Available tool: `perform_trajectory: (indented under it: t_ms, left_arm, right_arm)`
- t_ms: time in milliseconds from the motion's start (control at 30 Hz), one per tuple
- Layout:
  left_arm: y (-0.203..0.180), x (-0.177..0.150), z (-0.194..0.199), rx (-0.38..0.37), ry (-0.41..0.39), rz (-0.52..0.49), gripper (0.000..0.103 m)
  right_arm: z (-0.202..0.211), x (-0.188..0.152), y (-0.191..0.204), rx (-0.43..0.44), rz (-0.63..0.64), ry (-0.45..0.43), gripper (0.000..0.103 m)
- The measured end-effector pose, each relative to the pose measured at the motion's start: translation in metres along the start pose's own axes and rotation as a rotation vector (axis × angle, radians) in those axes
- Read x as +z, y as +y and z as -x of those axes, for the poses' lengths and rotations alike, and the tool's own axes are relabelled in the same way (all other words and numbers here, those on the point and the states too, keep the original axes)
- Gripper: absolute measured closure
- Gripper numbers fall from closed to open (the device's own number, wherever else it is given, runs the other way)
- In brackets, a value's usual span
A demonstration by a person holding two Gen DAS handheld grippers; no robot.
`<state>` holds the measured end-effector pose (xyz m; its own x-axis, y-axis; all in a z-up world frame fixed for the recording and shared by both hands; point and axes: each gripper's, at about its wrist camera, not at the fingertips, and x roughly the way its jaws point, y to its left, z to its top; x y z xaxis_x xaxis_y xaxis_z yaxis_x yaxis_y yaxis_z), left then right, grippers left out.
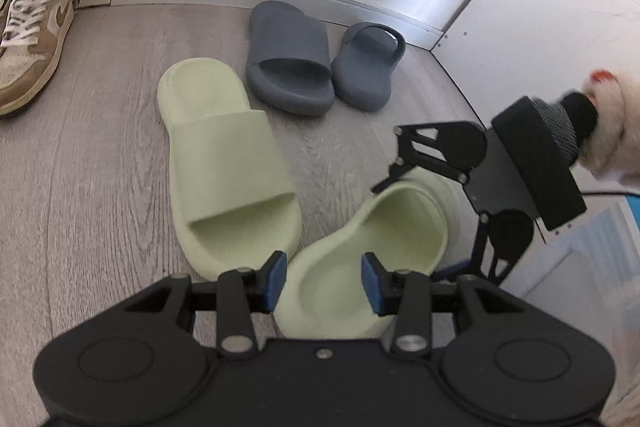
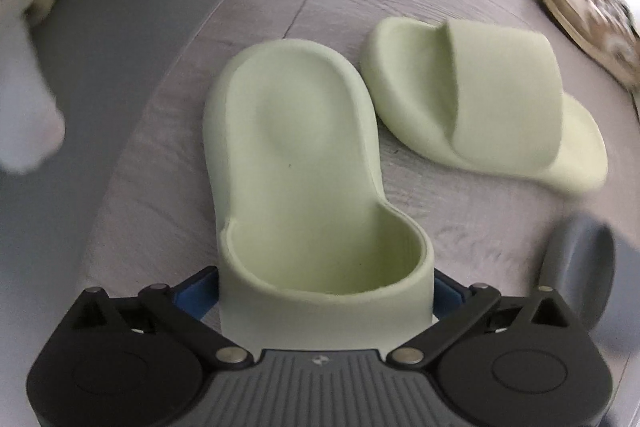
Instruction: Organize scattered shoes
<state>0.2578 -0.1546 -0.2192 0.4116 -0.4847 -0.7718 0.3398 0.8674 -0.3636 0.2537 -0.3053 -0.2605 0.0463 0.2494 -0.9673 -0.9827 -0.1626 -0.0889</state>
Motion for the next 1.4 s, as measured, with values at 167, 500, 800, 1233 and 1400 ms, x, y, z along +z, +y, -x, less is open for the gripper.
perform_trajectory:
  t_ms: [167, 500, 800, 1233, 1400]
  left_arm:
    - [-0.01, -0.002, 0.005, -0.006, -0.02, -0.005, 0.061]
    - [-0.009, -0.012, 0.041, 0.011, -0.104, 0.004, 0.061]
    - [0.036, -0.029, 0.104, 0.115, -0.264, 0.031, 0.06]
    - [0.148, -0.064, 0.184, 0.242, -0.476, 0.263, 0.057]
    - [0.171, -0.064, 0.178, 0.227, -0.435, 0.327, 0.057]
  right_arm:
    - [0.02, -0.003, 0.021, -0.038, -0.238, -0.054, 0.002]
    - [0.031, 0.035, 0.049, -0.035, -0.781, -0.183, 0.003]
    - [0.032, 0.105, 0.054, -0.04, -1.045, -0.325, 0.003]
    - [-0.024, 0.225, -0.017, -0.293, -1.286, -0.336, 0.003]
    - [-0.054, 0.242, -0.05, -0.338, -1.404, -0.284, 0.003]
